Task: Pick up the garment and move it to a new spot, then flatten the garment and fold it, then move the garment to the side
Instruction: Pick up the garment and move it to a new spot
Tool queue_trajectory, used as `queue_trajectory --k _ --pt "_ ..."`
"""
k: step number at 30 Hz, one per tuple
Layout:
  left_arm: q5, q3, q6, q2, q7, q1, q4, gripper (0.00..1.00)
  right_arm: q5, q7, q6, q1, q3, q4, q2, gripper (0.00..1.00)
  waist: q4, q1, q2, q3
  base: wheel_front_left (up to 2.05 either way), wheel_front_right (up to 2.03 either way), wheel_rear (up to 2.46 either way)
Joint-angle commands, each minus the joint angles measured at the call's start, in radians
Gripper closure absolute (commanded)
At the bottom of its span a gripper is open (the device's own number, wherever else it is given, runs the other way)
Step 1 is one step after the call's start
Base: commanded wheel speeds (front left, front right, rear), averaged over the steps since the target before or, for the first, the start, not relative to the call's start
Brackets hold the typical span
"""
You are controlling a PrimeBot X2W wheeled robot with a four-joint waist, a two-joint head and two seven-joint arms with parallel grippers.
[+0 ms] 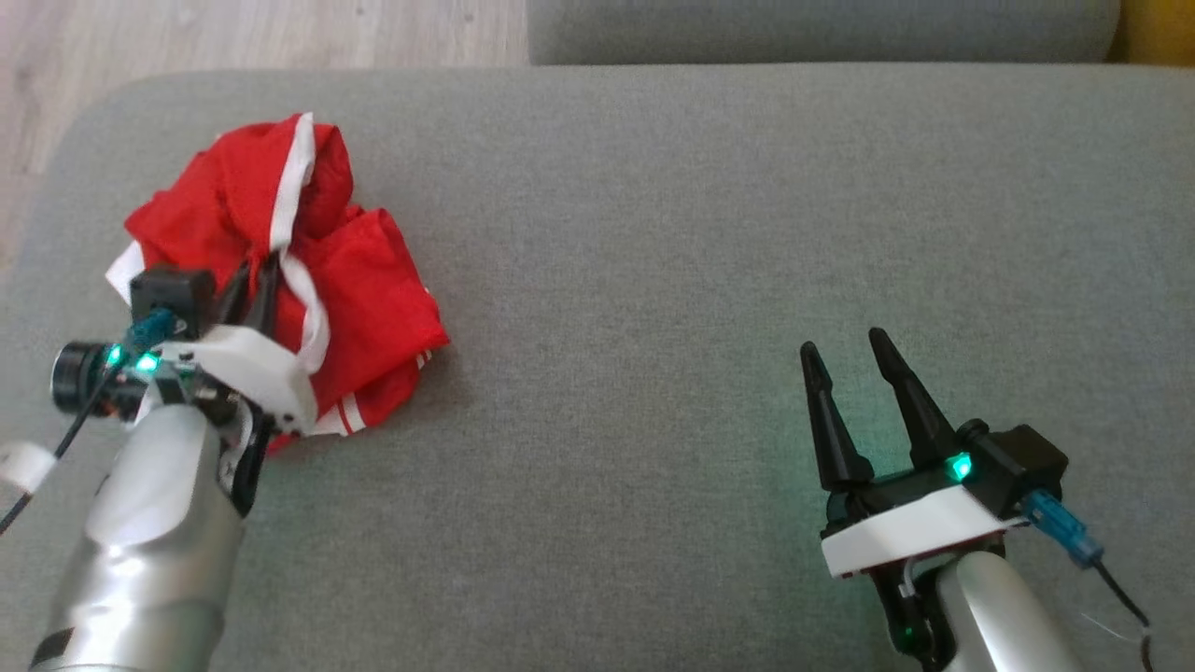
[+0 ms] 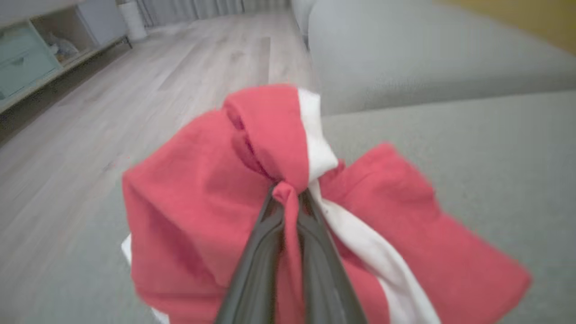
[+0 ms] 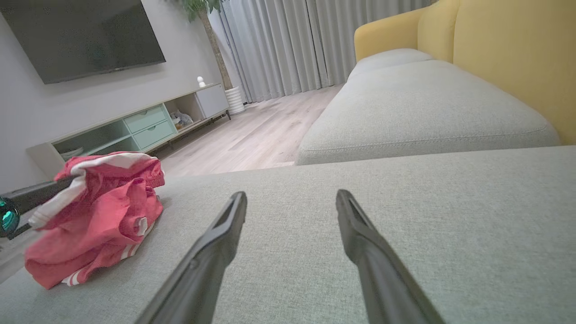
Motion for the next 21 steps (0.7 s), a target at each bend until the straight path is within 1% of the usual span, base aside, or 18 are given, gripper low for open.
queue_trajectory --k 1,6,11,14,18,20,21 --pt "-0.016 0.042 -0.005 0.027 -0.035 -0.064 -0.047 1.0 0.0 -0.011 -0.001 -0.01 0.019 -0.028 -0.004 0.0 0.006 0.0 0.0 -0.015 0.0 0.0 0.0" --pt "-0.075 0.049 -0.016 0.008 -0.145 -0.069 -0.173 1.0 0.006 -0.011 -0.001 0.007 0.013 -0.026 -0.004 0.0 0.017 0.0 0.0 -0.056 0.0 0.0 0.0" --pt "-0.126 0.041 -0.019 0.007 -0.174 -0.047 -0.363 1.0 0.014 -0.011 -0.001 0.027 0.012 -0.022 -0.004 0.0 0.02 0.0 0.0 -0.09 0.0 0.0 0.0" --pt "-0.149 0.033 -0.02 0.01 -0.158 -0.023 -0.483 1.0 0.021 -0.011 -0.001 0.03 0.014 -0.023 -0.004 0.0 0.012 0.0 0.0 -0.102 0.0 0.0 0.0" --pt "-0.174 0.016 -0.019 0.007 -0.097 0.009 -0.623 1.0 0.027 -0.011 -0.001 0.031 0.02 -0.025 -0.004 0.0 -0.01 0.0 0.0 -0.116 0.0 0.0 0.0" --pt "-0.176 0.001 -0.014 0.004 -0.065 0.024 -0.687 1.0 0.029 -0.011 -0.001 0.031 0.021 -0.026 -0.004 0.0 -0.027 0.0 0.0 -0.12 0.0 0.0 0.0" --pt "-0.177 -0.013 -0.008 -0.002 -0.041 0.036 -0.748 1.0 0.03 -0.011 -0.001 0.027 0.021 -0.03 -0.004 0.0 -0.049 0.0 0.0 -0.122 0.0 0.0 0.0"
